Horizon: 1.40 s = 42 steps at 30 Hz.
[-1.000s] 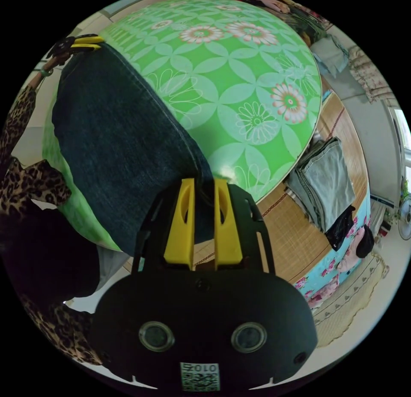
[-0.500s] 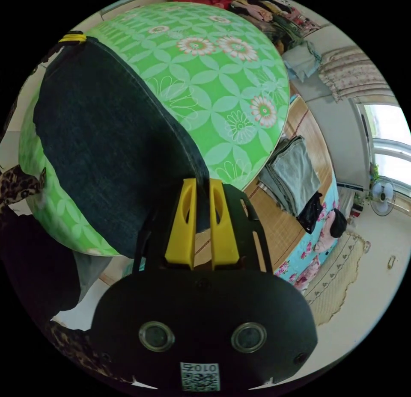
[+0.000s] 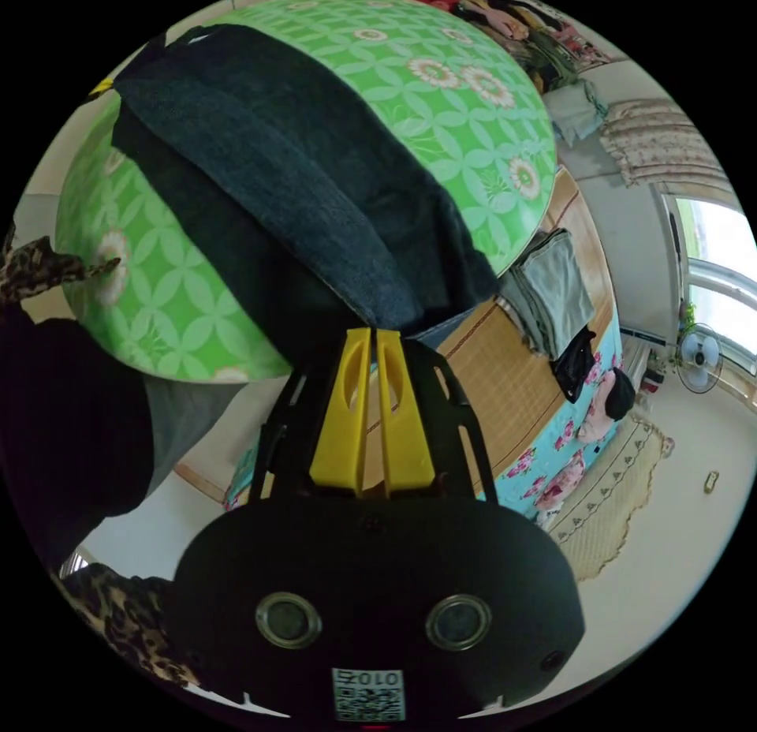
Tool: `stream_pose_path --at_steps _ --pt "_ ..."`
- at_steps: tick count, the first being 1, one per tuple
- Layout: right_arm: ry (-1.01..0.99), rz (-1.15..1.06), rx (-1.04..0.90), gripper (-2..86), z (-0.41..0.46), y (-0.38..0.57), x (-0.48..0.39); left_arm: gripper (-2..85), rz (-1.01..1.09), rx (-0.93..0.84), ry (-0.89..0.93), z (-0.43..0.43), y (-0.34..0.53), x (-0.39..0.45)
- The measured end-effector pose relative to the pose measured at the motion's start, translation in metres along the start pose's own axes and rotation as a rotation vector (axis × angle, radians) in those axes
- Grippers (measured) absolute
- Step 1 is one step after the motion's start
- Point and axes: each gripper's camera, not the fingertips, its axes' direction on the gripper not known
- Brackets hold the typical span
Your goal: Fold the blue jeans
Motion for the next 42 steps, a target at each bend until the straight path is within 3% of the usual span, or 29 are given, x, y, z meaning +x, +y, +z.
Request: stream_pose_path --at_steps 11,18,33,38,42 --pt "-0.357 -0.124 -0.28 1.4 0.059 0.018 -0.101 -0.3 -0.052 -0.144 0.236 0.032 0.097 0.016" --pt "-0.481 -0.187 -0.411 1.5 0.125 0.015 -0.152 -0.2 -0.126 -0.243 0.333 0.077 0.134 0.008" --pt "-0.587 -0.274 -0.364 1.7 0.17 0.029 -0.173 -0.2 -0.197 -0.432 0.27 0.058 0.159 0.005" --pt "-0.609 -0.141 -0.371 1.9 0.171 0.041 -0.172 -0.2 -0.193 -0.376 0.251 0.048 0.178 -0.001" --pt "-0.637 -0.016 -0.375 2.6 0.174 0.051 -0.188 -0.2 -0.209 -0.269 0.365 0.046 0.213 -0.027"
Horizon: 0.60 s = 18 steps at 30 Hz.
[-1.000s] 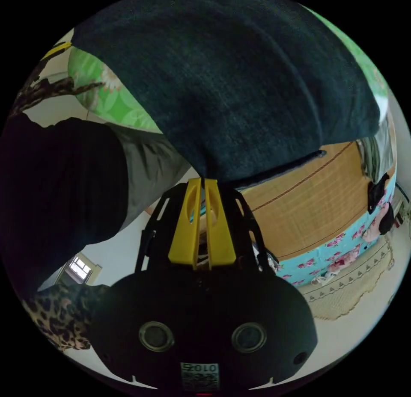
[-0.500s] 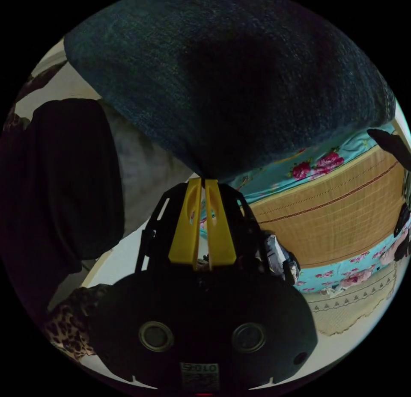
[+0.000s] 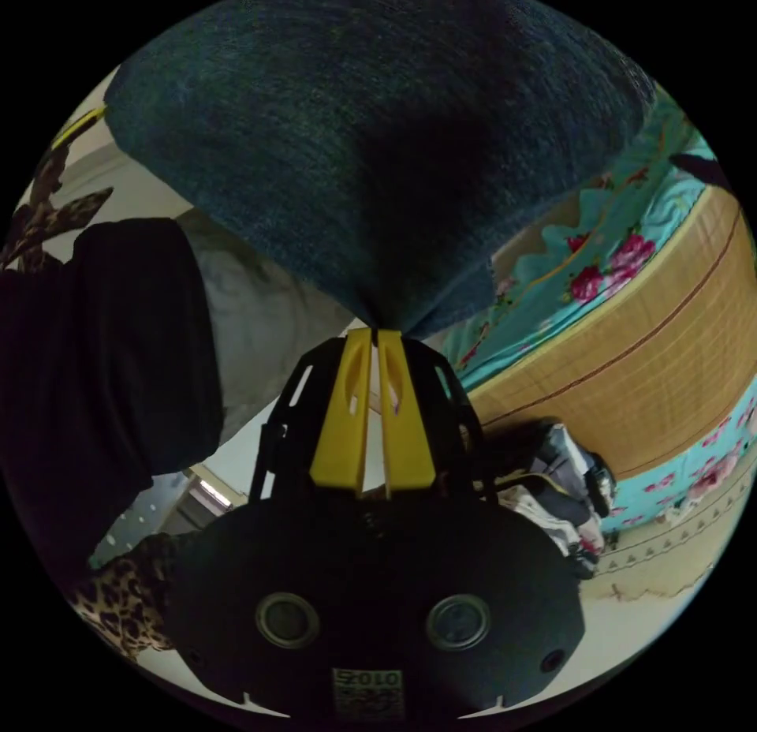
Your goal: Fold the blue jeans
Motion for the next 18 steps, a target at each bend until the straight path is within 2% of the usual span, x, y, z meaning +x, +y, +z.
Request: stream_pose_path --at_steps 4,8,12,15,18 --pt "-0.092 0.173 -0.014 3.7 0.048 -0.01 -0.024 -0.2 0.097 0.053 0.109 0.0 0.031 -0.028" --pt "-0.039 0.447 0.005 3.4 0.066 0.0 -0.043 -0.2 0.179 0.202 0.293 -0.025 0.079 -0.068" --pt "-0.067 0.556 0.043 2.7 0.071 0.029 -0.054 -0.2 0.24 0.298 0.469 -0.05 0.106 -0.106" --pt "-0.048 0.66 0.026 2.5 0.083 0.058 -0.058 -0.2 0.22 0.322 0.396 -0.056 0.103 -0.118" --pt "-0.123 0.688 0.207 2.5 0.075 0.088 -0.063 -0.1 0.17 0.33 0.306 -0.058 0.093 -0.118"
